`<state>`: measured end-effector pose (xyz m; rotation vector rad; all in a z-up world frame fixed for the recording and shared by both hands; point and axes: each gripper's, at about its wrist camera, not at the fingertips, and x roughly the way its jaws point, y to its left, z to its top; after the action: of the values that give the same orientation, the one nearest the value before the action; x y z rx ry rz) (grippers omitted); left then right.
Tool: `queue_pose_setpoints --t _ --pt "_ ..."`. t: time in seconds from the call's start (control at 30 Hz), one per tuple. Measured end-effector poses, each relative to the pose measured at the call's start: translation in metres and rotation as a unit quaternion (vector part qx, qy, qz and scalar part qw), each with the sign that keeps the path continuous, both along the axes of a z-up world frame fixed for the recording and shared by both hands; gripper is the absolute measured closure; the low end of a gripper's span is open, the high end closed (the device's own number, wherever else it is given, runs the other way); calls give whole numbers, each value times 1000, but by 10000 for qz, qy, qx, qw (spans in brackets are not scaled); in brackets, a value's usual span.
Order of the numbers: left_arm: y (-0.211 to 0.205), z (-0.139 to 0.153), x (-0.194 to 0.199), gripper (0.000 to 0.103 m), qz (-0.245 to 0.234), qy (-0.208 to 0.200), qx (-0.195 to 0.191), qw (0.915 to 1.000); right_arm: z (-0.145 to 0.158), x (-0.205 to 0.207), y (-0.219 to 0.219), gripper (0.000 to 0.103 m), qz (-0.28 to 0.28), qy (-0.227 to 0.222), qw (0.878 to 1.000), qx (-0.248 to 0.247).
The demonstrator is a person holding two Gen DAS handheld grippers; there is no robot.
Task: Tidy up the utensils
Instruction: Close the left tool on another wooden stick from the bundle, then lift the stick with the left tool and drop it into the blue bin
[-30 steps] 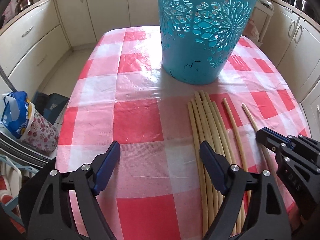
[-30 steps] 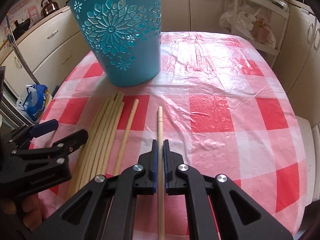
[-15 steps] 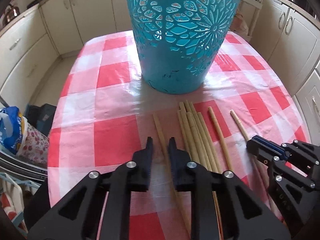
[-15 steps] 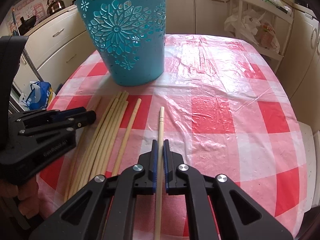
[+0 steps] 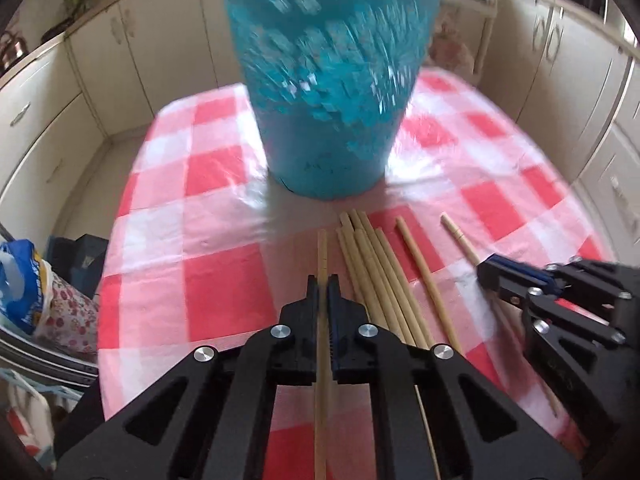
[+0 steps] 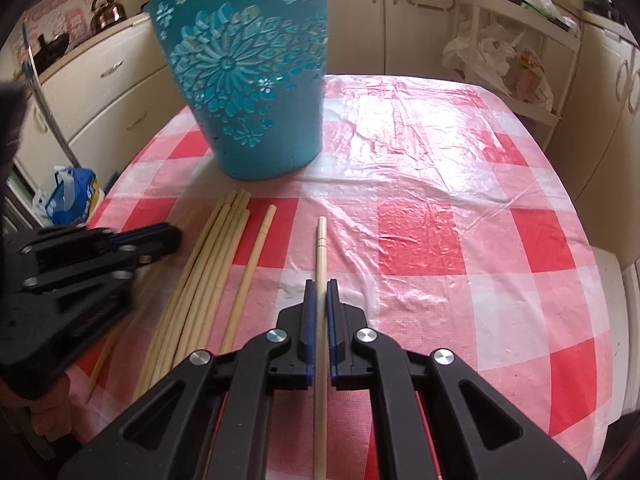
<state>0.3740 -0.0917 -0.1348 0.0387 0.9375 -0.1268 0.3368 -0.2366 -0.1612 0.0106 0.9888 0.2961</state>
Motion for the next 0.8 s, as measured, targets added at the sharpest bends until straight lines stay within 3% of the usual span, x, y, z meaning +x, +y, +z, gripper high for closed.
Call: queue_pose_setpoints --t 0.2,0.37,0.6,0.8 --pt "41 66 -29 99 164 -909 -970 9910 9 4 -21 97 -302 -5 9966 769" --pt "66 135 -24 99 257 -1851 -1531 9704 14 6 -27 97 -435 -66 9932 1080" --pt "59 199 22 99 298 -2734 -1891 9427 18 8 -38 97 -646 -177 9886 1348" --pt "46 219 77 99 532 -3227 -1927 9251 19 10 -40 97 -718 -201 9873 1402"
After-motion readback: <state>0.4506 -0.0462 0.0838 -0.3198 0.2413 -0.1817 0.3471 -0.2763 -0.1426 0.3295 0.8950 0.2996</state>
